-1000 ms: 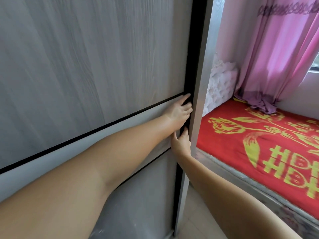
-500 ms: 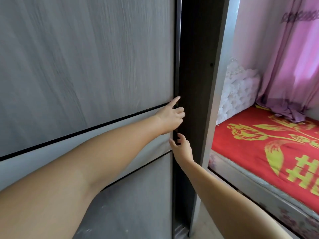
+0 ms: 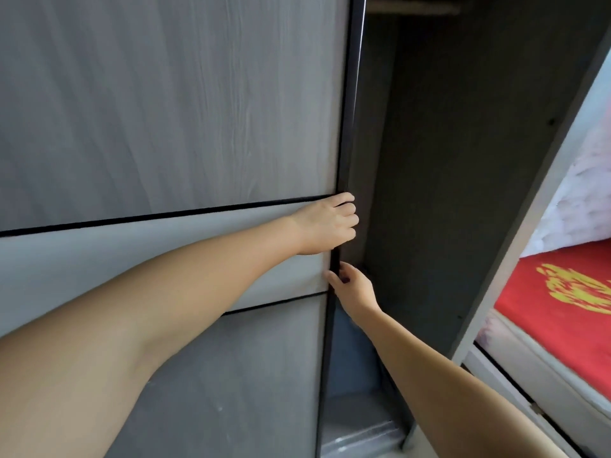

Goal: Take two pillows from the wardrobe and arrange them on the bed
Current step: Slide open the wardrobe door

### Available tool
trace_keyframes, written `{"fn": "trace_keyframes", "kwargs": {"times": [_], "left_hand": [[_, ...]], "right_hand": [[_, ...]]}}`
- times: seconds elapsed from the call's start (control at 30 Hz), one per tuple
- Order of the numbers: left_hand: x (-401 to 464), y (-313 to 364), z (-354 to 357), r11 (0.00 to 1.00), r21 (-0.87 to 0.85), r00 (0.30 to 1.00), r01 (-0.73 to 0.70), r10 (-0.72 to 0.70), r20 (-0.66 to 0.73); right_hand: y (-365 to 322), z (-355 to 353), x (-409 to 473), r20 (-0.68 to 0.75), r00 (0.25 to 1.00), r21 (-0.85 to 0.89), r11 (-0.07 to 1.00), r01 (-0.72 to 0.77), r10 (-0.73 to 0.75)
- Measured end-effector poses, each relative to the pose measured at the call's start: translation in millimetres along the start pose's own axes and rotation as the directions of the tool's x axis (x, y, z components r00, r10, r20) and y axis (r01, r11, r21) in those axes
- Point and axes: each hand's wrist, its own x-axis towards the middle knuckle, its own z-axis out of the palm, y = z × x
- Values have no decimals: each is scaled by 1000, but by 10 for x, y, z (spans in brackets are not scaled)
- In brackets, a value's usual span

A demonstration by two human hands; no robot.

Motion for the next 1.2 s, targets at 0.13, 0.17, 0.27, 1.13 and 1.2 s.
{"fn": "trace_keyframes", "kwargs": {"times": [0.13, 0.17, 0.27, 1.13, 1.2], "left_hand": [[-578, -69, 74, 1000, 28, 999, -7, 6, 39], [-709, -73, 97, 1000, 29, 998, -10, 8, 61], [-1051, -90, 156, 999, 32, 982, 6, -11, 186], [-3054, -119, 280, 963, 130, 871, 238, -270, 410], [-3100, -133, 289, 962, 125, 865, 241, -272, 422]], "right_hand": [[-241, 296, -34, 245, 967, -63, 994, 94, -76], [-319, 377, -36, 304, 946, -107, 982, 152, -114], [-541, 659, -62, 439, 873, -231, 912, 340, -214], [-1577, 2315, -741, 645, 629, -423, 482, 767, -434], [-1601, 2349, -761, 641, 633, -418, 494, 762, -434]]}}
